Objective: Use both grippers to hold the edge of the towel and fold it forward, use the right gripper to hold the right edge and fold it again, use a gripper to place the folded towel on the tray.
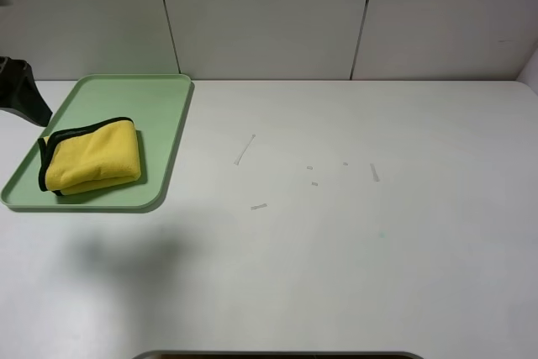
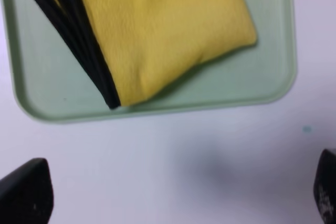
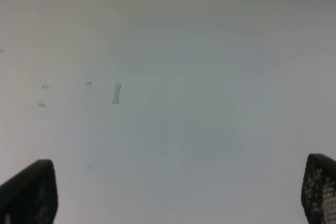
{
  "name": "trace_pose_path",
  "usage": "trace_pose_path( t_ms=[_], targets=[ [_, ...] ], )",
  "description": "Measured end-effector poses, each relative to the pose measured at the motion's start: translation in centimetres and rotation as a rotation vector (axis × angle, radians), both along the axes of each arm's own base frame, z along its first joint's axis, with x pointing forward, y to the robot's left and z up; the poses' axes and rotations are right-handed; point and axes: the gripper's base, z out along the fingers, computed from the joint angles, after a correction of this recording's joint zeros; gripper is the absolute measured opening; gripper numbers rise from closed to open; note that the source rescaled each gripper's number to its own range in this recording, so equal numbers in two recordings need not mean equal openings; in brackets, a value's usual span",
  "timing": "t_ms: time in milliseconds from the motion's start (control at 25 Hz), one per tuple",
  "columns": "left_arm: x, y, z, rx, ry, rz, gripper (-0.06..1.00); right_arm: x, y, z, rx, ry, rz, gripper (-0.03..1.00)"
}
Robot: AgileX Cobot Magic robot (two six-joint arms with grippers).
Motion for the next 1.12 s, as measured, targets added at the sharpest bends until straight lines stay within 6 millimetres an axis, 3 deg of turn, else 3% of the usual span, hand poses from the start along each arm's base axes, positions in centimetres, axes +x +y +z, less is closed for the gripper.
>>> trace_pose_path(
  t_ms=[320, 680, 920, 1120],
  targets=[
    [-5.3, -0.4, 1.2, -0.03, 0.011, -0.001, 1.0, 0.0, 0.0, 0.0, 0.0, 0.0, 0.0, 1.0],
    [-11.6, -1.1, 2.3, -0.081, -0.162, -0.006, 1.0, 0.0, 0.0, 0.0, 0.0, 0.0, 0.0, 1.0],
    [-15.2, -1.3, 1.9, -0.085, -0.268, -0.012, 1.0, 0.0, 0.0, 0.0, 0.0, 0.0, 0.0, 1.0],
    [-17.5, -1.4, 0.2, -0.086, -0.315, -0.015, 1.0, 0.0, 0.0, 0.0, 0.0, 0.0, 0.0, 1.0]
  ],
)
